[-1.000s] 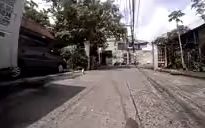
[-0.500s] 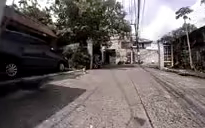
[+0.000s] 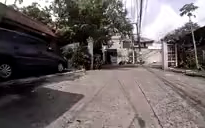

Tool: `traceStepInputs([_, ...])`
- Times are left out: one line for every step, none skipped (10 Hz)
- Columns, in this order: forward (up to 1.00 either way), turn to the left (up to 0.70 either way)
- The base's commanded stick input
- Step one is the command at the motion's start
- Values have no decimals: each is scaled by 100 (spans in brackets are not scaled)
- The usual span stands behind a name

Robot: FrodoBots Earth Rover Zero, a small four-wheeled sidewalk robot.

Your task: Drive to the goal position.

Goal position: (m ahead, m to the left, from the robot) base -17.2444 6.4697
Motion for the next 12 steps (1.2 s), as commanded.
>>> traceStepInputs([70,27])
traceStepInputs([70,22])
traceStepInputs([70,0])
traceStepInputs([70,0])
traceStepInputs([70,0])
traceStepInputs([70,8])
traceStepInputs([70,24])
traceStepInputs([70,0])
traceStepInputs([70,0])
traceStepInputs([70,0])
traceStepInputs([70,0])
traceStepInputs([70,0])
